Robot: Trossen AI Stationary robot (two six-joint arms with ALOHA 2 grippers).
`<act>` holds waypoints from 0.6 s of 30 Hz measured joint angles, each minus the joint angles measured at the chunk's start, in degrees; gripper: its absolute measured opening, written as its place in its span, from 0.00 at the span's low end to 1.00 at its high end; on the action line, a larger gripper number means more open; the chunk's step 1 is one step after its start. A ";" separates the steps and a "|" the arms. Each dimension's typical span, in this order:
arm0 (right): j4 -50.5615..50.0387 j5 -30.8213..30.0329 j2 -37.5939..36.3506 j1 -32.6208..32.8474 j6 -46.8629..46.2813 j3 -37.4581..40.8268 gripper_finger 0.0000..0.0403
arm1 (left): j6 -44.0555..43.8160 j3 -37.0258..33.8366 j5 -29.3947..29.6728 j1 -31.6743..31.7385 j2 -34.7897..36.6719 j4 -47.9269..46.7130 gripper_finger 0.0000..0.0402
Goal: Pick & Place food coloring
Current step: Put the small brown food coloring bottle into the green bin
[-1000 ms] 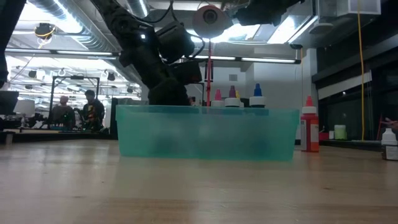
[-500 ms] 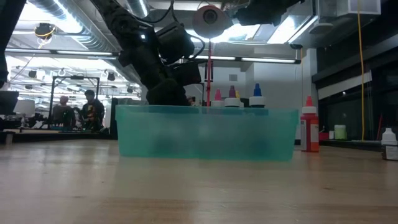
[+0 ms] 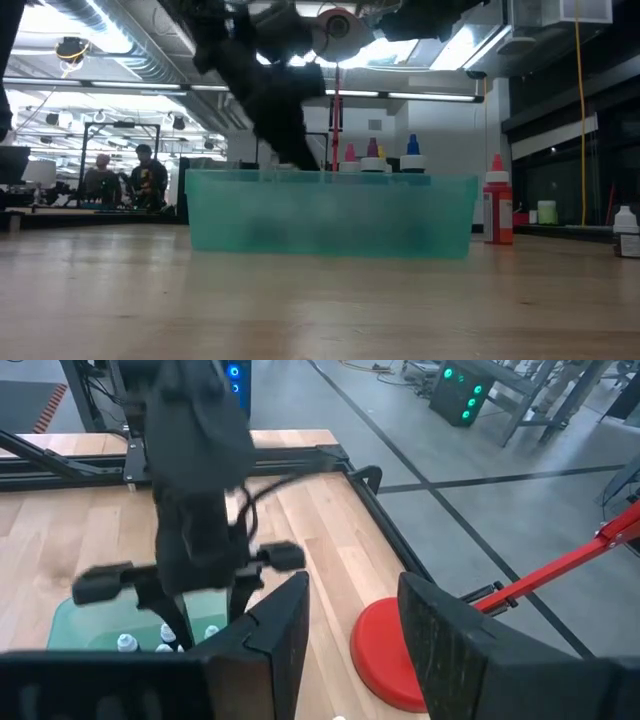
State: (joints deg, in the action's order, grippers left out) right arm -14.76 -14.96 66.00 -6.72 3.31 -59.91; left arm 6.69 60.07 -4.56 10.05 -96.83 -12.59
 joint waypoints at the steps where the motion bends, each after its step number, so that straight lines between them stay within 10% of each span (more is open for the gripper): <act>1: 0.00 0.00 0.00 0.00 0.00 -0.01 0.39 | 0.23 0.85 0.29 -0.01 0.91 -1.08 0.38; 18: -16.59 0.07 -0.45 5.20 -3.81 -0.25 0.39 | -1.67 6.36 12.44 1.11 13.94 -13.25 0.39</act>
State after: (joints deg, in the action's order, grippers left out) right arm -31.36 -14.90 65.55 -1.52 -0.50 -60.16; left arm 5.02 66.43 7.88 11.16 -82.89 -25.84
